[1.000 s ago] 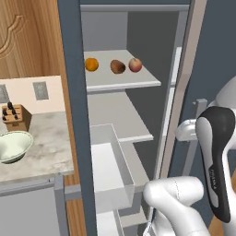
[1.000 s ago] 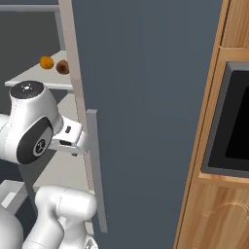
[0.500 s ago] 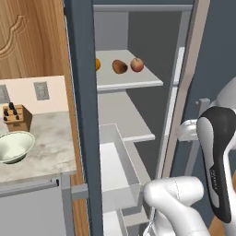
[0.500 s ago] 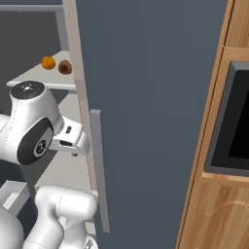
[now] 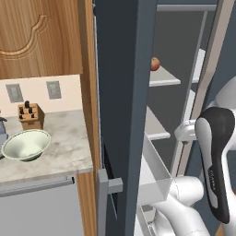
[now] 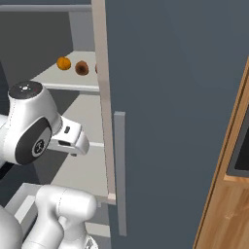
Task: Take the orange, potato, and peach from the freezer and place them in the bowl on the counter.
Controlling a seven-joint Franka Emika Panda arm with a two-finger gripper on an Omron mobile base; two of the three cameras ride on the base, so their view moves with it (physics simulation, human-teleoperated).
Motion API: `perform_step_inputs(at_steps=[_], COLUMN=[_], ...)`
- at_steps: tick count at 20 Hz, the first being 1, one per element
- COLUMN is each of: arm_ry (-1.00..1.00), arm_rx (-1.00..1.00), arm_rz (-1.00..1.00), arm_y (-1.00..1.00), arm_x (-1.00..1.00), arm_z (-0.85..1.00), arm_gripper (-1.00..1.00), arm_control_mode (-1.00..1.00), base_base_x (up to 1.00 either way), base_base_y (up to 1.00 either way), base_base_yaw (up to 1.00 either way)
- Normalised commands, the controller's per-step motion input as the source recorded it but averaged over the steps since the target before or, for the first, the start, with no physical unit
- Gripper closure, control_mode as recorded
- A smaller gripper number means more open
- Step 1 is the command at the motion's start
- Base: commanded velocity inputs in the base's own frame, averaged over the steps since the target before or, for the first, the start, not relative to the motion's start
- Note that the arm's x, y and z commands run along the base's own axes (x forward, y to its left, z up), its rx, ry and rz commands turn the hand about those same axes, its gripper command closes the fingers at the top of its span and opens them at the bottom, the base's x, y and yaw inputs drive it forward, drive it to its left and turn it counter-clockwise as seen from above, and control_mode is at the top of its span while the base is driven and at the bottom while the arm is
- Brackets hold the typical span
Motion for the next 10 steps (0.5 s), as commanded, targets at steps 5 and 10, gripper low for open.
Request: perform_step_inputs(at_steps=[5,10], arm_ry=[0.0,0.0], arm_rx=[0.0,0.0], arm_rz=[0.0,0.0], arm_y=[0.0,0.0], arm_x=[0.0,0.0], arm_z=[0.0,0.0], arm_gripper=[-1.0,-1.0], arm_control_mode=[1.0,1.0], base_base_x=[0.44,0.61], base_base_y=[0.27,0.31], base_base_yaw=[0.0,0.0])
